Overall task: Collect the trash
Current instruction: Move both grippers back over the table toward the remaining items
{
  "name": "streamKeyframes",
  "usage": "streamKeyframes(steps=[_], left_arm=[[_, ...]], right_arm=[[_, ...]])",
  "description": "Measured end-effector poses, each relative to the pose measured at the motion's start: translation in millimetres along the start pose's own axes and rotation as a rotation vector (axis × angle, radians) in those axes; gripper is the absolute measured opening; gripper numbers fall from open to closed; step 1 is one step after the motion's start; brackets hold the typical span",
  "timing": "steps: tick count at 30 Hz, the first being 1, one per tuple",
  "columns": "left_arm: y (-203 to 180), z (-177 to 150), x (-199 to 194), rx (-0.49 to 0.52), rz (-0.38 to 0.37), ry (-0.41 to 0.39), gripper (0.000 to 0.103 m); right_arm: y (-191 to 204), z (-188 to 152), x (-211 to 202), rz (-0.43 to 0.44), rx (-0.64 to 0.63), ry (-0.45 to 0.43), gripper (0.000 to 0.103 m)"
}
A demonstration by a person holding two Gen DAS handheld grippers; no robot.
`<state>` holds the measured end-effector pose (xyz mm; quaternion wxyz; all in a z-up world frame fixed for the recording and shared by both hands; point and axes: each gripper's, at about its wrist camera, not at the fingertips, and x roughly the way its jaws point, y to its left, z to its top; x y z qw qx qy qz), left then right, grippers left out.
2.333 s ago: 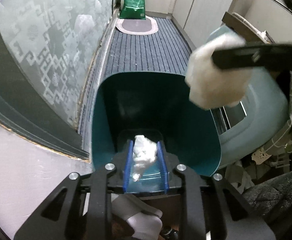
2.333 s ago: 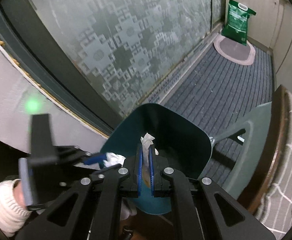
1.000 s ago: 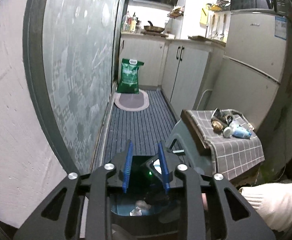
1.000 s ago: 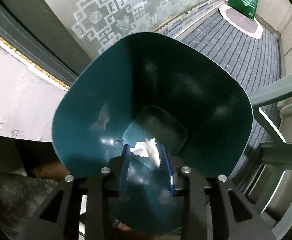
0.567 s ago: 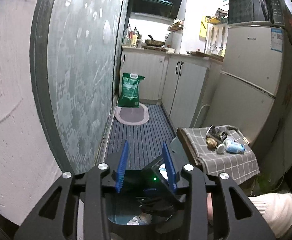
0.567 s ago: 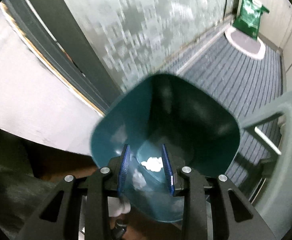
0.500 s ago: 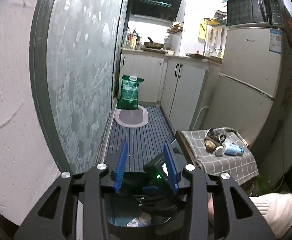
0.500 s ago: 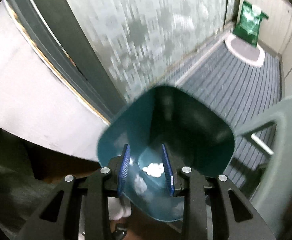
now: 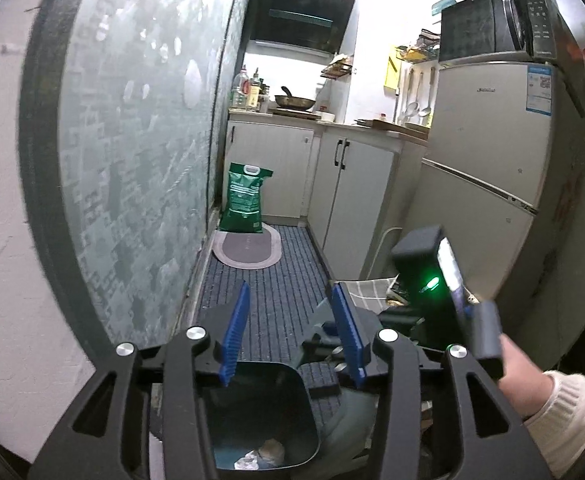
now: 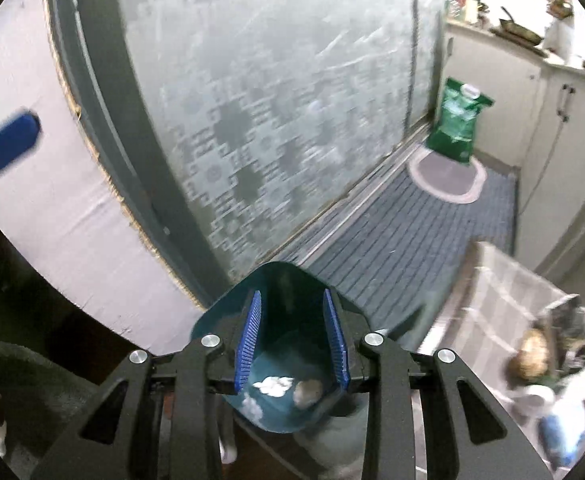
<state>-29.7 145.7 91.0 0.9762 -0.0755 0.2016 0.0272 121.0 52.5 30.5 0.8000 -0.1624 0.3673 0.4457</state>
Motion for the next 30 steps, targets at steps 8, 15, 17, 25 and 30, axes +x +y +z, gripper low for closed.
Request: streamKeyframes(steps=[8,15,17,25,30], left_arm=[[-31,-6,34,0.007,-0.032,0.040,0.049],[-71,-16,69,0.052,-0.084,0.098,0.051],[-84,-22,81,0.069,-0.096,0.122,0.051],[-121,-46,129,0.097,-0.142,0.227,0.051],[-138,-57,150,0.106,-0.151,0.278,0.051]], right_arm=[[-60,-14,-47,-0.072,0.070,-0.066,0.037],[-110,-33,-90,-0.128,0.131,-0.127,0.046],[-121,-40,-98,-0.126,0.150,-0.140,0.049],[-163,-68,-127,-0.138,0.187,-0.166,0.060],[-180,-84,-133,-0.134,0.197,-0.151,0.061]])
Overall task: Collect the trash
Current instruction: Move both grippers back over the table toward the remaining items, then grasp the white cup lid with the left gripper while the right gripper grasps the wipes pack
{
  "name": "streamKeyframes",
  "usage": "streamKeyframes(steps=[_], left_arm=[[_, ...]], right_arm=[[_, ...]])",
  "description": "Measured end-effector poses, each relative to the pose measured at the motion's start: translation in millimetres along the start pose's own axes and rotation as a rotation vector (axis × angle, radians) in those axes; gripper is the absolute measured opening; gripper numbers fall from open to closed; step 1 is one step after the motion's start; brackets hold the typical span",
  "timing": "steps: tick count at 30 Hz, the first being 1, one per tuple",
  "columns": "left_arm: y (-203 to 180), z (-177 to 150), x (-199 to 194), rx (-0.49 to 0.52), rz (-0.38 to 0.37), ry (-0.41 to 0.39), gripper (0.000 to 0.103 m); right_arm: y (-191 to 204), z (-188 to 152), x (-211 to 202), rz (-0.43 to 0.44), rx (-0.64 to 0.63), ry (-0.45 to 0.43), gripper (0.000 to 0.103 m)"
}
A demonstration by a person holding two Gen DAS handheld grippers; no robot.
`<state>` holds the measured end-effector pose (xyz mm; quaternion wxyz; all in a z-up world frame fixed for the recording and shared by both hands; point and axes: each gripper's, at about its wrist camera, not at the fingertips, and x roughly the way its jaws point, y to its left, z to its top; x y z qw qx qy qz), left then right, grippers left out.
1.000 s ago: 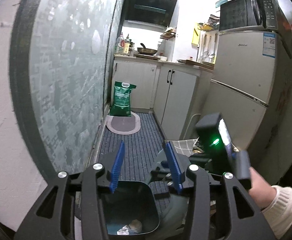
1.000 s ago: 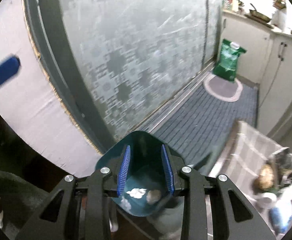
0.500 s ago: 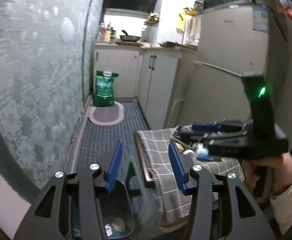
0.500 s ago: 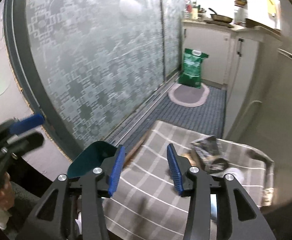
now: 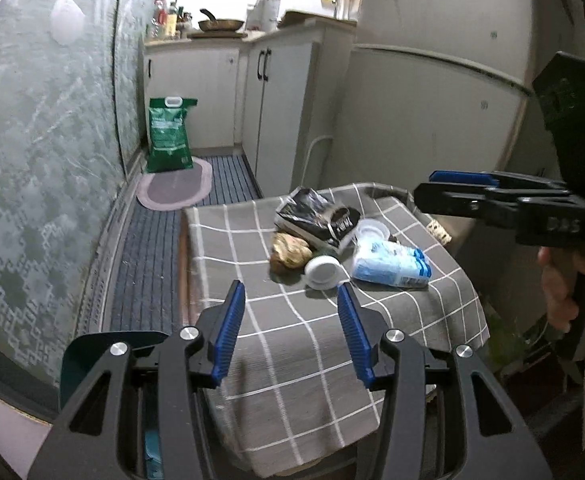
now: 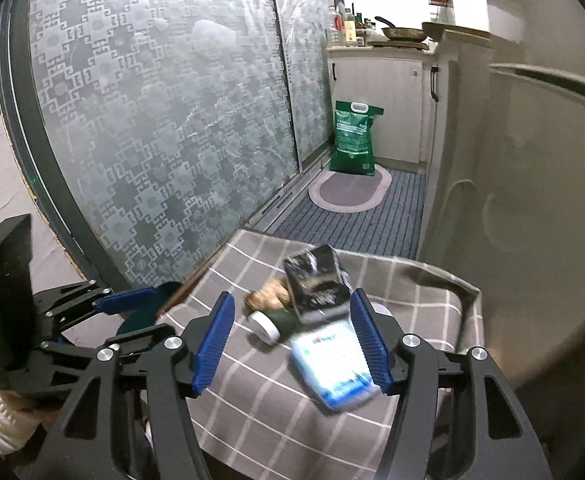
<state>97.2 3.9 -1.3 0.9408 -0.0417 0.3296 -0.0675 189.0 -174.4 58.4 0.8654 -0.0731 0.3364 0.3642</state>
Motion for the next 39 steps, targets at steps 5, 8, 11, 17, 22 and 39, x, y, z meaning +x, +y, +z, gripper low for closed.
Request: streamKeyframes(steps=[5,8,11,17,22,39], left_arm=[[-9,-2,26,-0.003,-0.014,0.058,0.051],[-14,-4,41,-0.007,-0.005,0.082,0.052],[-20,-4,53,-0.001,0.013,0.095,0.052],[-26,-2,69,0.018,0.066,0.092,0.052],[-31,1,77,0.034,0.100,0.081,0.052],[-29,5,84,0.006,0.058,0.088,0.032]], right_arm=[[-17,-14,0,0.002,0.018,0.027,0.065],[-23,-23,1,0.013,0.014,0.044,0.073],[-28,-31,4,0.035,-0.002,0.066,0.073],[-34,-46,8,0.069,-0.041,0.099,0.073],[-36,-51,12,0.088,-0.066,0.109,0.073],[-52,-55,38,0.122,-0.078,0.130,0.073]])
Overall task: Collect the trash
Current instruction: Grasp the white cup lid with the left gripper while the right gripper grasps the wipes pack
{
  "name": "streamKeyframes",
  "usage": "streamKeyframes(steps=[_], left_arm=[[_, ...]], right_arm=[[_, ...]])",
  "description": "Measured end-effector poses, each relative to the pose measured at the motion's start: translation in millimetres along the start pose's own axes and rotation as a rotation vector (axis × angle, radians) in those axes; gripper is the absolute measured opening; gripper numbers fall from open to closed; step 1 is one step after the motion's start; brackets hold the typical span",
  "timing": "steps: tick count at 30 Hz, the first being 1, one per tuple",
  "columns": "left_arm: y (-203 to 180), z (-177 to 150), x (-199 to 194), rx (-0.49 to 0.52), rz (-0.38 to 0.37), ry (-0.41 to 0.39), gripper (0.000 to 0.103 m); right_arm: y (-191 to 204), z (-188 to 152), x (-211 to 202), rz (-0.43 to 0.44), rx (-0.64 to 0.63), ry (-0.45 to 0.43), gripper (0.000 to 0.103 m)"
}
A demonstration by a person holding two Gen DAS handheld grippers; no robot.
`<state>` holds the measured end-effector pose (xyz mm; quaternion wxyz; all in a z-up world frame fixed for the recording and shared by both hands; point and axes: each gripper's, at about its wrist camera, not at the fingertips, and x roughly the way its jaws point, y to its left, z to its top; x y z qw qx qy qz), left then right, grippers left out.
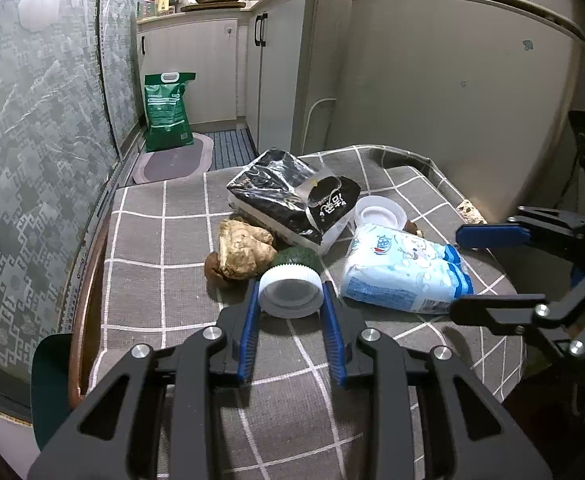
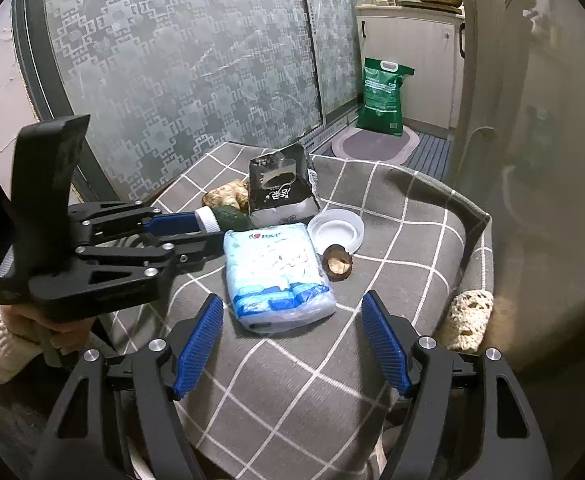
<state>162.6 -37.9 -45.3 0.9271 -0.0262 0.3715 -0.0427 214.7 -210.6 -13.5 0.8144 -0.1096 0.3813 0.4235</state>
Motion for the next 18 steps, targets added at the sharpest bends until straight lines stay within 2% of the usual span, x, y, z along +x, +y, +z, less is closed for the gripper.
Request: streamKeyframes(steps=[6,13,18], left_arm=[[1,0,-3,-0.005,-0.008,-0.007,0.032],[4,0,-11,-0.010,-0.015,-0.018,0.032],[9,0,-18,-0.016,-0.016,-0.027,0.032]], right_arm=[[-1,2,7,0.022,-0.003,-0.001,0.073],[18,7,16,0.049,-0.047,0.019,0.072],[19,10,22,0.054,-0.029,0.019,0.072]])
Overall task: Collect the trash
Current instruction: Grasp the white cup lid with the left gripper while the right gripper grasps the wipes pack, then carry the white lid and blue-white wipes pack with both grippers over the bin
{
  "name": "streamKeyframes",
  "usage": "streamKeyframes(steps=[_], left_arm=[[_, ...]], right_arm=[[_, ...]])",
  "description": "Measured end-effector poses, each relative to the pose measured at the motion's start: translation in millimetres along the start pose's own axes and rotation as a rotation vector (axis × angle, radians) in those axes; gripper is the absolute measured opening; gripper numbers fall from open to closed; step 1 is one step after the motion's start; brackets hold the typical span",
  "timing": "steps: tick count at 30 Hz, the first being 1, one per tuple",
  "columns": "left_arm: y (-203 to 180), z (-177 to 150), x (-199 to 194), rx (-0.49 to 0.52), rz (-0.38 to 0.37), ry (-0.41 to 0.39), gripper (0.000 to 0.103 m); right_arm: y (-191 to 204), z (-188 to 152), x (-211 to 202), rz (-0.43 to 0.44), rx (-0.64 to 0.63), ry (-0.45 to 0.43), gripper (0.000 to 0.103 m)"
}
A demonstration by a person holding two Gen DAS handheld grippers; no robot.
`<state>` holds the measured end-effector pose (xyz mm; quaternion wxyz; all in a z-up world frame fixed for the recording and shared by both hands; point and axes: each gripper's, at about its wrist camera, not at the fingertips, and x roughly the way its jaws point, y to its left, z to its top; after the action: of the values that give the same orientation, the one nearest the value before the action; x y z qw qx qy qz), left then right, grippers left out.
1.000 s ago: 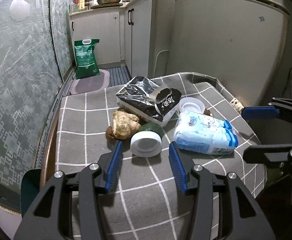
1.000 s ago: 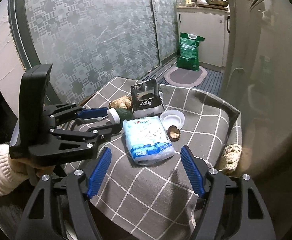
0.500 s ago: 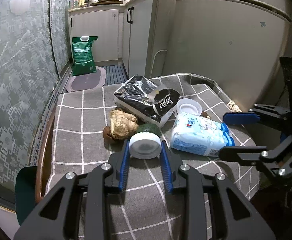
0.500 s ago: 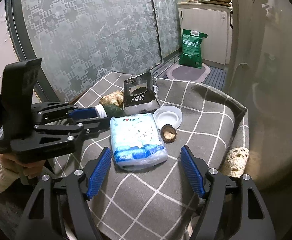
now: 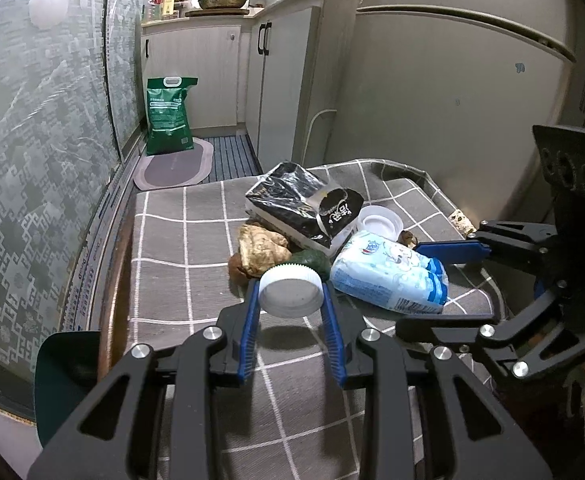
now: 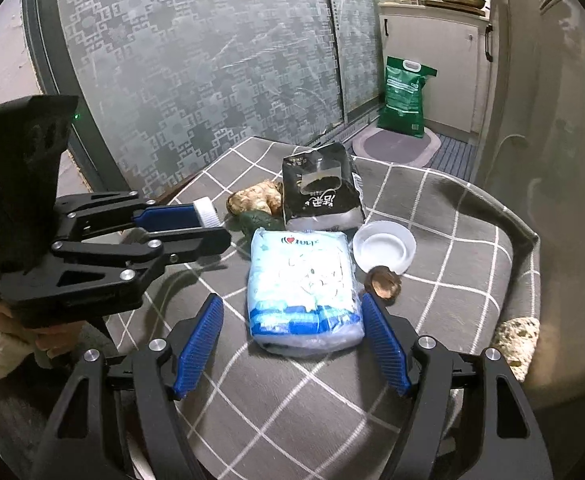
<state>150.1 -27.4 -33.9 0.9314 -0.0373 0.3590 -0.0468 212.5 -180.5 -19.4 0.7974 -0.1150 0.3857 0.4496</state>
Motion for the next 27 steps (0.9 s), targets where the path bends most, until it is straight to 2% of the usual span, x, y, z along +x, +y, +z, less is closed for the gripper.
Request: streamKeyframes(steps=[8,10,11,14,20,27], left_arm=[[10,0,-11,-0.007,0.000,-0.014,0.032],[13,0,-15,-0.010,0.002,-0.019,0.032],[15,0,-17,-0.011,0.002,-0.022,0.032],[21,0,-24,-0.018,0.004,-0.032,0.032],[32,0,-37,-0.031,0.015,-0.051,0.032],[54,-2,-51,-0.056,0.038,-0.066,0.032]], right_arm=[[-1,4,13,-0.027,0.044,-0.010,0.071],[3,6,16,-0.059,0.035,-0.008,0.064],[4,8,17,-0.087,0.026,-0.005,0.056],[5,11,19,-0.108,0.025,0.006,0.048],[8,18,15,-0.129,0.027,0.009,0.047],[26,39,-5,-0.126,0.034,-0.060,0.047]])
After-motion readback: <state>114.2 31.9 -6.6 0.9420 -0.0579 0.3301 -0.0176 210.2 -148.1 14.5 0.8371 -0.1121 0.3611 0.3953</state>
